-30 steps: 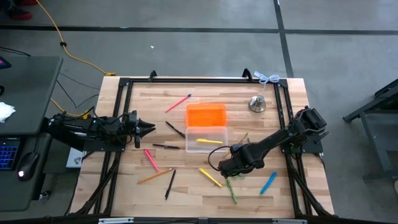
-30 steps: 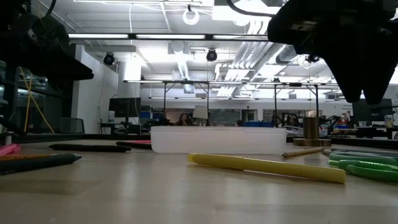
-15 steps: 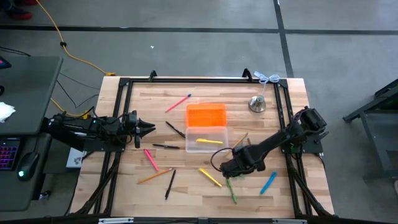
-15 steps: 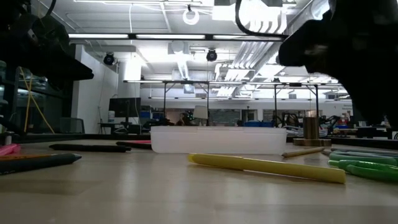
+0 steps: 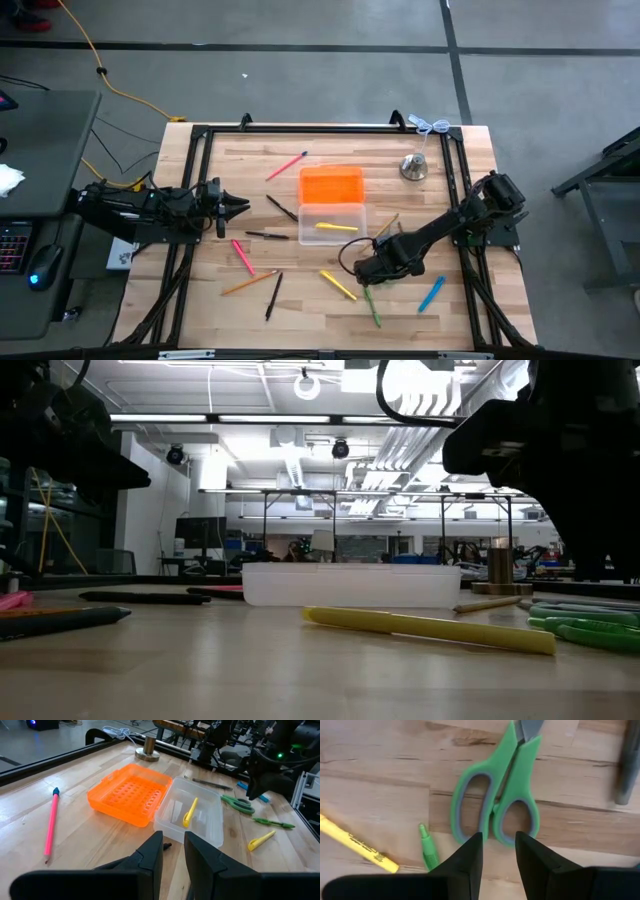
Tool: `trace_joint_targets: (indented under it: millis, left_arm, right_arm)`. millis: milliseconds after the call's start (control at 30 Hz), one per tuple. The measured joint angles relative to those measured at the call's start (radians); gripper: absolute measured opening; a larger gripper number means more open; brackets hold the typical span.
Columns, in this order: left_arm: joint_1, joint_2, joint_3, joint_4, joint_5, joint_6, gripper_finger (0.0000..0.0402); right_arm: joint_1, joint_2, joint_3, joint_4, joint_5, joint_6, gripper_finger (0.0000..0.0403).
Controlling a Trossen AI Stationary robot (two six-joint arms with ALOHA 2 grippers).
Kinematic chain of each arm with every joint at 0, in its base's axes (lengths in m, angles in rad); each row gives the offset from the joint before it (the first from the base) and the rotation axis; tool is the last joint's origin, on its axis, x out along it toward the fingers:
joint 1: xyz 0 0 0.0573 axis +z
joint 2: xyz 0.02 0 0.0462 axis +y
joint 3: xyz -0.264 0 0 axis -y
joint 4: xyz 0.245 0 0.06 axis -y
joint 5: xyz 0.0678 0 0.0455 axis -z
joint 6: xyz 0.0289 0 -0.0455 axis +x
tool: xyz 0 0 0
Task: Pick & place school supplies into a supply box
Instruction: Put the green scissor into the container
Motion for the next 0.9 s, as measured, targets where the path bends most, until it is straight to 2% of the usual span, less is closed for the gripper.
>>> trace_joint_targets:
  millis: [267,900]
  left_arm:
    - [0.000,0.000,0.000,0.000,-0.001,0.000,0.0111]
    - [0.000,0.000,0.000,0.000,-0.005,0.000,0.0111]
  right_arm:
    - [-0.001,-0.001,-0.082,0.136,-0.005,0.019,0.0094]
    - [-0.014,-0.001,-0.082,0.112,0.013,0.007,0.0094]
